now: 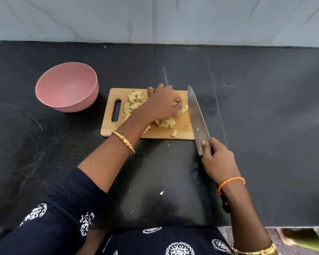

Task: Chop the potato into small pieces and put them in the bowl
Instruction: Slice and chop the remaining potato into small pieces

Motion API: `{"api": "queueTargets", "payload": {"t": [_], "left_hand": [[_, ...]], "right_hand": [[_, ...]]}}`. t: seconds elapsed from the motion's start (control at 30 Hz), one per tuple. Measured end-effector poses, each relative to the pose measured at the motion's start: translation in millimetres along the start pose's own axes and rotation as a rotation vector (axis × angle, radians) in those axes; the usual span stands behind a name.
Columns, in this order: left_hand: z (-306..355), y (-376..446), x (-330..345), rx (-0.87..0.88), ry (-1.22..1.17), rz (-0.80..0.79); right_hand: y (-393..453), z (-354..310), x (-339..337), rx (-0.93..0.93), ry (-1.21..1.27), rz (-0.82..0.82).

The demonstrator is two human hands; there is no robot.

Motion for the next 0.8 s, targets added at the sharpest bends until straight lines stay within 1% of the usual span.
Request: {"api": "queueTargets", "payload": {"t": [0.07, 0.13, 0.27, 0.43, 0.63, 0.8], "left_hand": [[0, -6, 3, 0.012, 0.024, -0.008], [-1, -8, 5, 0.026, 0.034, 0.038], [1, -10, 4, -0.012, 0.0, 0.104], [4, -10, 9, -0.055, 0.008, 0.17], [7, -7, 7, -0.103, 0.046, 0.217], [6, -8, 8, -0.123, 0.027, 0.231]], "right_hand": [[0, -4, 0, -0.029, -0.018, 0.017], [2, -7, 2, -0.049, -0.048, 0.021], [4, -16, 5, -0.056, -0.111, 0.018], [0, -26, 12, -0.039, -0.265, 0.01], [-3, -42, 14, -0.004, -0.438, -0.084], [-10, -39, 9, 0.007, -0.478, -0.133]]}}
Point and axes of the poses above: each hand's wrist, its own y-axis towards the middle knuckle, its own x-axis out of the palm, z = x × y, the point moved 2 cm from there along y, towards the middle knuckle, and after that the axes turned 11 degrees about z, right-handed, at the moved point
